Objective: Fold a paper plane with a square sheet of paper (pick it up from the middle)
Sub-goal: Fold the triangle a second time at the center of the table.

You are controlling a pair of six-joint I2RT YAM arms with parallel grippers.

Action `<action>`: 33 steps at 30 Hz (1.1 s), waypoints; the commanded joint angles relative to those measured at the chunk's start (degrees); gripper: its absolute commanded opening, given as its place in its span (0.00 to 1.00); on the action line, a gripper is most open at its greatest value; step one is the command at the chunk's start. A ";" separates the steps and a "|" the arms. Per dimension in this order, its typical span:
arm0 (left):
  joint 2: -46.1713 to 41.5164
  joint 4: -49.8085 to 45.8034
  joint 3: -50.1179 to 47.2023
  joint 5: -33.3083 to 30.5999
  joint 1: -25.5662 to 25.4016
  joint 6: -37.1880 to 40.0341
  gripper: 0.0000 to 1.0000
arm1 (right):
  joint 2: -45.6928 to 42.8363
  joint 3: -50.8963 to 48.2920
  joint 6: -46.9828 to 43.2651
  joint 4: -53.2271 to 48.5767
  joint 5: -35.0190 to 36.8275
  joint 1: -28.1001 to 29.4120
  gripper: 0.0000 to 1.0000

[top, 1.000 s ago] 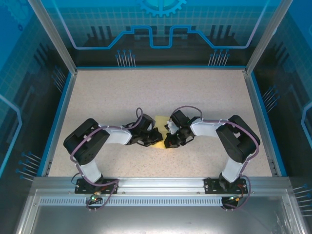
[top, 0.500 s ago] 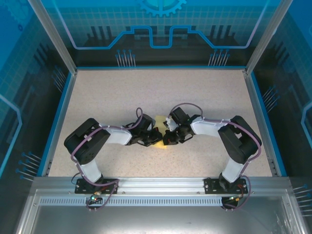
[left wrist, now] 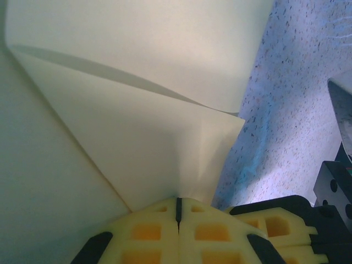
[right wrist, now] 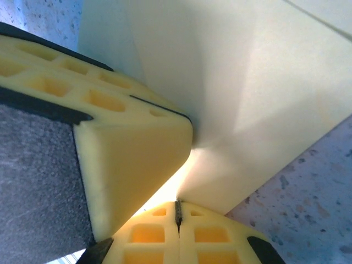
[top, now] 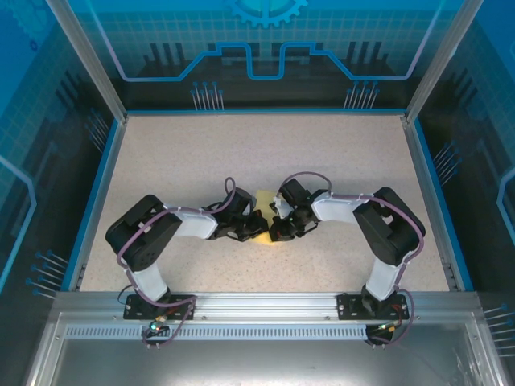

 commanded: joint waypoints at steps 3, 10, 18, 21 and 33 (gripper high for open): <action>0.47 -4.82 -0.08 -1.54 4.40 4.68 0.03 | 4.02 -4.02 -2.09 -5.18 6.48 0.35 0.04; 2.46 -7.46 3.52 -1.47 9.50 9.39 0.03 | 3.88 -4.57 -2.32 -5.49 6.58 0.31 0.04; 2.93 -9.23 6.38 -0.75 13.51 14.32 0.04 | 2.87 -4.45 -1.98 -5.02 5.84 0.21 0.04; 1.73 -11.98 9.86 0.11 13.63 16.78 0.07 | 1.84 -3.35 -1.46 -4.26 4.19 0.31 0.04; -11.42 -15.64 5.67 -1.83 13.42 12.32 0.51 | -10.19 4.47 3.44 1.66 5.89 -2.96 0.48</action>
